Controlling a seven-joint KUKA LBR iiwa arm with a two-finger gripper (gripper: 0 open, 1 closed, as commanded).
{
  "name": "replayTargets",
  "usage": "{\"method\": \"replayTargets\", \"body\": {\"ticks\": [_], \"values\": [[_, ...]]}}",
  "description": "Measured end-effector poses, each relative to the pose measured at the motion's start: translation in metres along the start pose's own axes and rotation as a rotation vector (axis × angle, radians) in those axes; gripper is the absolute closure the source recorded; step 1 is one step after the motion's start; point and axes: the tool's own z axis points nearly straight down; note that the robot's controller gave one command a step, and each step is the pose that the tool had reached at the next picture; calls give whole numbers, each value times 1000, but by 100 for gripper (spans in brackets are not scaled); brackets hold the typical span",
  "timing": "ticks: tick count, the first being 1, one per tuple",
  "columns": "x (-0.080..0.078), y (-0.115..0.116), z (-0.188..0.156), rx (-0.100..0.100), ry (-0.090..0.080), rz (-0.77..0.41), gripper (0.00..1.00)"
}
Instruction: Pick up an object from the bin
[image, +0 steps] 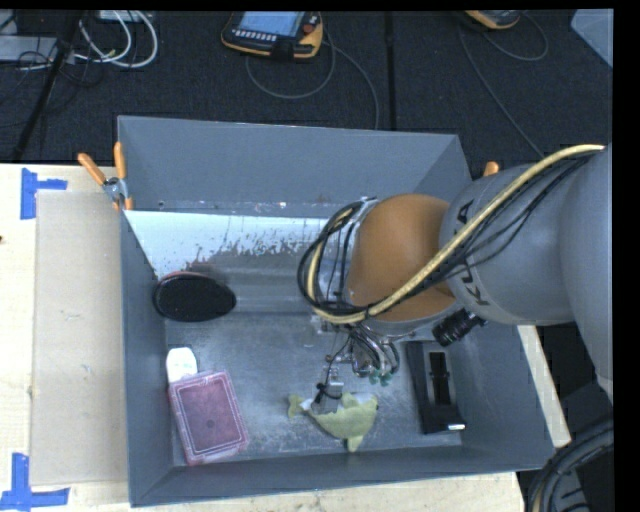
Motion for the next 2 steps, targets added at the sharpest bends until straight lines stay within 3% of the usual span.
{"method": "replayTargets", "body": {"ticks": [1,2], "values": [[1,-29,44,4,2,27,0],[63,-69,56,0,-1,-234,100]]}}
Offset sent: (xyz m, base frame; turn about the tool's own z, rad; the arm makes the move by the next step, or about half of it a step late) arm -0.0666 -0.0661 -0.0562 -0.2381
